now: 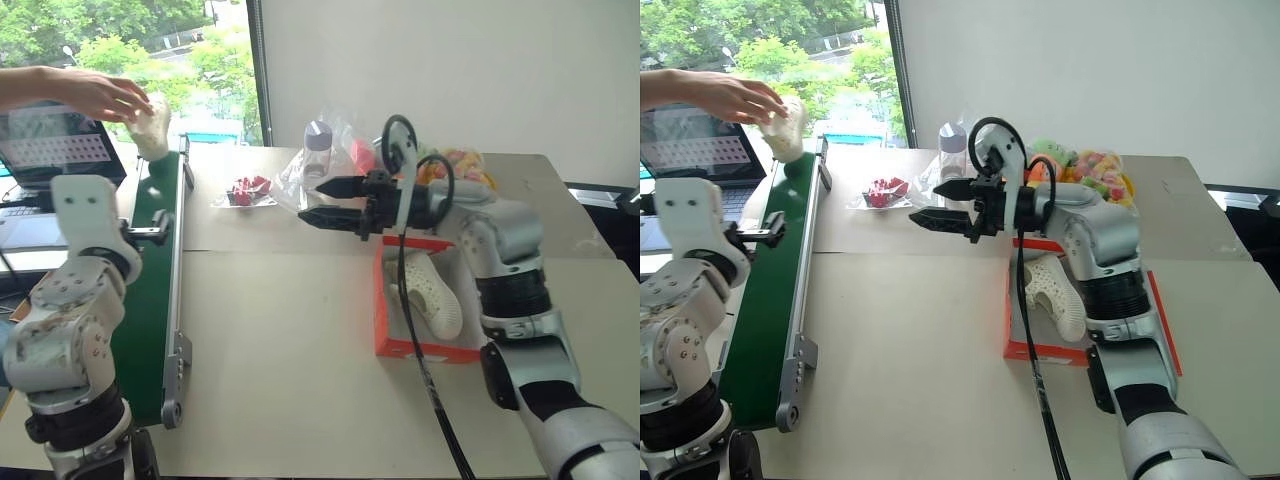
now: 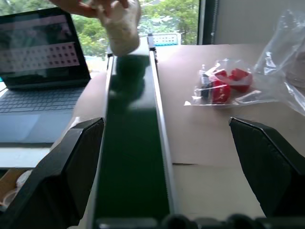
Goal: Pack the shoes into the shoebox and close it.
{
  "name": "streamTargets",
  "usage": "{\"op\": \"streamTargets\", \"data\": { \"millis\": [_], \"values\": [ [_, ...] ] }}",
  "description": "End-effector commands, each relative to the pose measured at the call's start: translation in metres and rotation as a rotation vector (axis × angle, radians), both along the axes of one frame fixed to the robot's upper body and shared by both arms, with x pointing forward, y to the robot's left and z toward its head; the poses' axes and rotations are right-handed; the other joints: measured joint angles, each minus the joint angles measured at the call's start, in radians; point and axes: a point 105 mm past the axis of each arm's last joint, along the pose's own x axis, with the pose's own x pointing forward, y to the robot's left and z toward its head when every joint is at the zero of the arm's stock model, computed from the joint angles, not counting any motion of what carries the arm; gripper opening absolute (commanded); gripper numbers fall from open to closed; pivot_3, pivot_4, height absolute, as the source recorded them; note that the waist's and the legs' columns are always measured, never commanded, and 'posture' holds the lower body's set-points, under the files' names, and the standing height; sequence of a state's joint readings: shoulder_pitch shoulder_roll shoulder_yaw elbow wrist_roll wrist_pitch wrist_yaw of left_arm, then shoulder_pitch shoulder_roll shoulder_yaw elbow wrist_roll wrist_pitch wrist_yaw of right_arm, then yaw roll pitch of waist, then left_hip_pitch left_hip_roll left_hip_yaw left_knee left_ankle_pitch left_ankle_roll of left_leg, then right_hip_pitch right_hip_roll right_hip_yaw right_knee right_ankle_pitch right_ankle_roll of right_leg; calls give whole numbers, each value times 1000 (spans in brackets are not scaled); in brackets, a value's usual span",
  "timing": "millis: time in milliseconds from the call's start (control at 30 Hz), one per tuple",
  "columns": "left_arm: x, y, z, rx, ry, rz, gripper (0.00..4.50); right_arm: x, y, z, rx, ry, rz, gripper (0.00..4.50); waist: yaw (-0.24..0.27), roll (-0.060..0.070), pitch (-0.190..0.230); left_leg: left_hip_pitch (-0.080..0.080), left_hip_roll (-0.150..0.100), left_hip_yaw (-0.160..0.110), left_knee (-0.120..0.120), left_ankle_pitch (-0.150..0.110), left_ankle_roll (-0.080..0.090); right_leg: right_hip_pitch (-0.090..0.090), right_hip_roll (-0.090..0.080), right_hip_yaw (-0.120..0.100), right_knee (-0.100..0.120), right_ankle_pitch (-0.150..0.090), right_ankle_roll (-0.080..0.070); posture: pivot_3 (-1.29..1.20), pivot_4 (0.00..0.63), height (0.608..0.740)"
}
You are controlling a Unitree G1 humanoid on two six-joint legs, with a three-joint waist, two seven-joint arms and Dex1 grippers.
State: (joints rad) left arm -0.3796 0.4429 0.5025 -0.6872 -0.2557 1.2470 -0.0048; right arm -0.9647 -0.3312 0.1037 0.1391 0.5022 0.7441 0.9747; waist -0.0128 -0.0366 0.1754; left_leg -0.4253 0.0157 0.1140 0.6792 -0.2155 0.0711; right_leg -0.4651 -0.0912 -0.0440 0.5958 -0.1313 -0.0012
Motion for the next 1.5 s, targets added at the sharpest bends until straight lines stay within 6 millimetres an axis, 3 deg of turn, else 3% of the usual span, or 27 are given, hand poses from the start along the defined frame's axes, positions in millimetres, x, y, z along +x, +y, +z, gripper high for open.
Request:
{"op": "streamTargets", "data": {
  "millis": [33, 400, 533, 1233, 1500],
  "values": [
    [-14, -2, -1, 5, -32, 37, 4484, 0, 16, 14, 80, -116, 44, 4500, 3, -1, -1, 1, 0, -1, 0, -2, -4, 1, 0, -1, -1, 0, 0, 0, 150, 740],
    [-9, 8, -30, -38, -2, 77, 4484, 12, 32, -7, 25, -199, 0, 4500, -1, -2, -1, 2, 0, -1, -1, -3, -5, 2, -1, -2, -1, 0, -1, 0, 150, 740],
    [4, 11, -41, -59, -28, 77, 4484, 9, 30, -8, 36, -203, -17, 4500, -1, -2, -1, 1, 0, -1, -1, -3, -6, 1, -1, -2, 0, 0, -1, 0, 150, 740],
    [69, -16, -71, -217, -84, 59, 4484, 6, 13, -2, 18, -232, -100, 4500, 0, -2, -1, 0, 0, -1, -1, -3, -6, 0, -4, -4, 0, 0, -2, 0, 150, 740],
    [66, 5, -85, -240, -50, 188, 4484, 11, 6, -5, -13, -238, -141, 4500, -1, -2, -1, 1, 0, -1, -1, -3, -5, 0, -4, -5, 0, 0, -2, 0, 150, 740]
  ]
}}
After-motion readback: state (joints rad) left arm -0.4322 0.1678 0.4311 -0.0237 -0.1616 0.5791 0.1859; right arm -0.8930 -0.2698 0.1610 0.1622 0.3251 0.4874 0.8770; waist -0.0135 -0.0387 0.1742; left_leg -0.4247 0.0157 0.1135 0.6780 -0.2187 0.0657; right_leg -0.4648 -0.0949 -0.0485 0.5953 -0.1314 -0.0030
